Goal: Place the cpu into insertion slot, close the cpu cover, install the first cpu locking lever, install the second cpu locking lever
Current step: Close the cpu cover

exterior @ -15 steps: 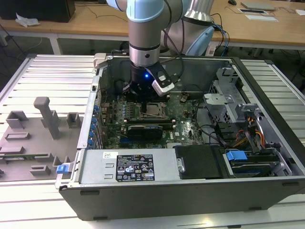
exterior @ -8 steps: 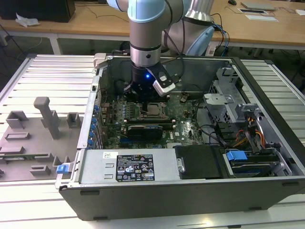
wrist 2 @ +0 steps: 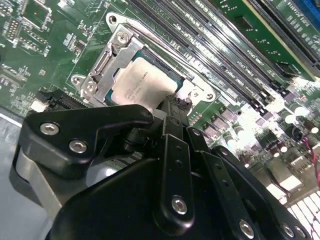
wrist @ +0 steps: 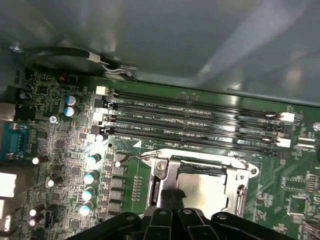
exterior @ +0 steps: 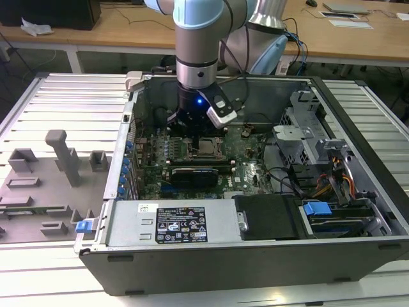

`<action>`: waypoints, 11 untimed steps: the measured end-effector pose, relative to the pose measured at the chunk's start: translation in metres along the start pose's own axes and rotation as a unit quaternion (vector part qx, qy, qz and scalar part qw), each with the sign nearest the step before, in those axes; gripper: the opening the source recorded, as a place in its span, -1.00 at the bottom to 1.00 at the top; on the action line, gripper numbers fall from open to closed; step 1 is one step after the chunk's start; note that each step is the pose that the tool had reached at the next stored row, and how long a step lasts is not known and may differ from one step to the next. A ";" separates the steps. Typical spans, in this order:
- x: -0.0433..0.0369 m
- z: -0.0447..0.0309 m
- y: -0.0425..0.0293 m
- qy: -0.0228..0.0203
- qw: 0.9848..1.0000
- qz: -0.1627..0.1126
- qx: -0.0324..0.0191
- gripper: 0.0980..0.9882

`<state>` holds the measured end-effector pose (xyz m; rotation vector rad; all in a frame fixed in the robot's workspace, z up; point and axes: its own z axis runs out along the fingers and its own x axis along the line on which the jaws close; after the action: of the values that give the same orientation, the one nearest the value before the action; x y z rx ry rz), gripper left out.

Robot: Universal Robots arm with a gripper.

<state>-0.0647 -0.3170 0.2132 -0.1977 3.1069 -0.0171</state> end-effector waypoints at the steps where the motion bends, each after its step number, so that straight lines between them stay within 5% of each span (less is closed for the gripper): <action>1: -0.0002 -0.0079 -0.0001 0.000 1.000 0.000 0.000 -0.98; 6: -0.0047 -0.0112 -0.0007 0.000 1.000 0.000 0.000 -0.98; 11: -0.0255 -0.0106 -0.0034 0.000 1.000 0.000 0.000 -0.98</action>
<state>-0.0393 -0.3171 0.2245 -0.1979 3.1074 -0.0170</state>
